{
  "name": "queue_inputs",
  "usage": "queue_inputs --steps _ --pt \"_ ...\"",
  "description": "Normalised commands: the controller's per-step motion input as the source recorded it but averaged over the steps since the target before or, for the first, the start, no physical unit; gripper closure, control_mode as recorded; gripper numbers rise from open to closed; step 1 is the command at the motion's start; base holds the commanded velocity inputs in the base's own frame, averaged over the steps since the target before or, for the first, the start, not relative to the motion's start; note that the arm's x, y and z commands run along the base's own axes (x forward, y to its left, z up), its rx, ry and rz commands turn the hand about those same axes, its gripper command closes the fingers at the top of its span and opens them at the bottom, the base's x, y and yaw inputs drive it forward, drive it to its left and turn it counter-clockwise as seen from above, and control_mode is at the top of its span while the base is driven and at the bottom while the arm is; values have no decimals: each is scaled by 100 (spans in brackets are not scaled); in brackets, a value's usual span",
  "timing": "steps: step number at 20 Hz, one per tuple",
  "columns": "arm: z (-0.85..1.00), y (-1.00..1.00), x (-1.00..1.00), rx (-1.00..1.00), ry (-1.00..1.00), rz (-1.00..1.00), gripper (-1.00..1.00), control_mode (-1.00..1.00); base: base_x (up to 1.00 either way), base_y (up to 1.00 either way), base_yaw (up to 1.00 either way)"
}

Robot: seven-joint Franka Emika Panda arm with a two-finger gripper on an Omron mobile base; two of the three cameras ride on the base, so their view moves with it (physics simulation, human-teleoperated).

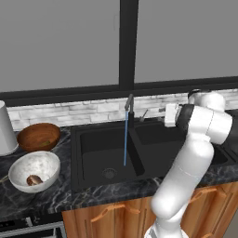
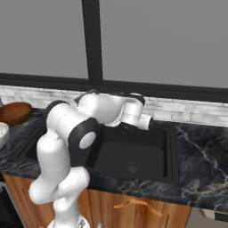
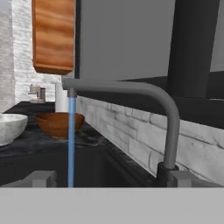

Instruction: Pick the mushrooms from the sink and place them in one bowl. Place the kiwi in the other bowl. Then turn off the sink faucet.

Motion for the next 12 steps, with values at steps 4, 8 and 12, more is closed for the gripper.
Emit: queue_inputs --steps 4,8,12 --pt "-23 0 39 -1 0 -2 -100 -100 0 0 0" --pt "-15 0 34 0 0 0 -100 -100 0 0 0" --pt "-4 0 25 0 -3 6 -100 -100 0 0 0"
